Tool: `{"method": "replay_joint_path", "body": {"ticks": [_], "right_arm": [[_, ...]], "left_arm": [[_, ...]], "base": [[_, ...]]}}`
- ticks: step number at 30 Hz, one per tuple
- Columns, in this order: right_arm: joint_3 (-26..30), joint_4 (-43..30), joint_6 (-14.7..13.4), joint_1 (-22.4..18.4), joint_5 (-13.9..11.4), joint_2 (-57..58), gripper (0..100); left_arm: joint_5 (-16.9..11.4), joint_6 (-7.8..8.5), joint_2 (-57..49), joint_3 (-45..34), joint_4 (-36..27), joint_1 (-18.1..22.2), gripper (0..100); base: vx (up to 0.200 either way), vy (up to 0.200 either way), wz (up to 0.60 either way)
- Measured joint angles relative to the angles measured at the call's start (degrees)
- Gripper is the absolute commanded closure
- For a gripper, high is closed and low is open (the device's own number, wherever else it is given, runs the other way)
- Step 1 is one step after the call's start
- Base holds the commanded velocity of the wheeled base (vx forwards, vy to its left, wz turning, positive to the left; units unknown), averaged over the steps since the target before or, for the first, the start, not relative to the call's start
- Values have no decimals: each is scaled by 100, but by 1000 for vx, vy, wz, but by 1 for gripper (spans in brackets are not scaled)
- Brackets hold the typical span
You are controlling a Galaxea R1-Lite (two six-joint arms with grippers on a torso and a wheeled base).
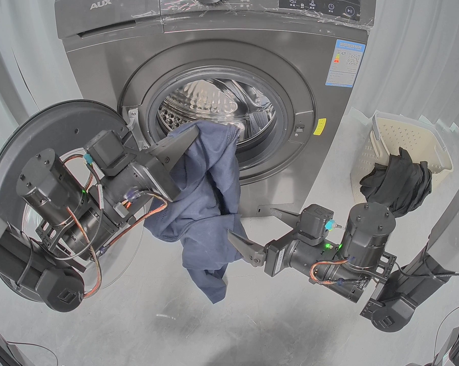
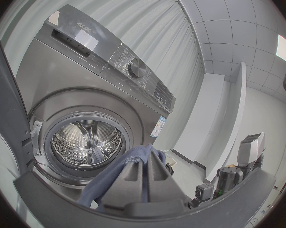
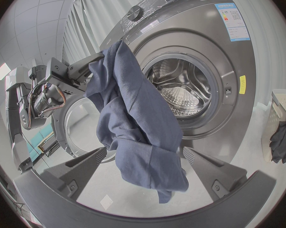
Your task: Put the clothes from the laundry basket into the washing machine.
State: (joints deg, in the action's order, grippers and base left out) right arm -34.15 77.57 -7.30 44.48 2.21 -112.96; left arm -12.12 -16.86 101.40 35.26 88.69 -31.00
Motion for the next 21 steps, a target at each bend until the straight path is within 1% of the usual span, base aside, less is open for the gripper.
{"method": "replay_joint_path", "body": {"ticks": [4, 11, 18, 21], "right_arm": [[-163, 57, 22, 35, -35, -118, 0], [-691, 73, 49, 46, -35, -385, 0], [-1314, 46, 128, 28, -11, -948, 0], [-1417, 55, 134, 35, -13, -1172, 0]], "left_arm": [[82, 0, 61, 88, -1, 5, 100], [95, -7, 102, 110, -4, -6, 100], [96, -2, 152, 110, -1, -26, 100], [101, 0, 179, 110, 0, -28, 100]], "base": [[0, 0, 0], [0, 0, 0], [0, 0, 0], [0, 0, 0]]}}
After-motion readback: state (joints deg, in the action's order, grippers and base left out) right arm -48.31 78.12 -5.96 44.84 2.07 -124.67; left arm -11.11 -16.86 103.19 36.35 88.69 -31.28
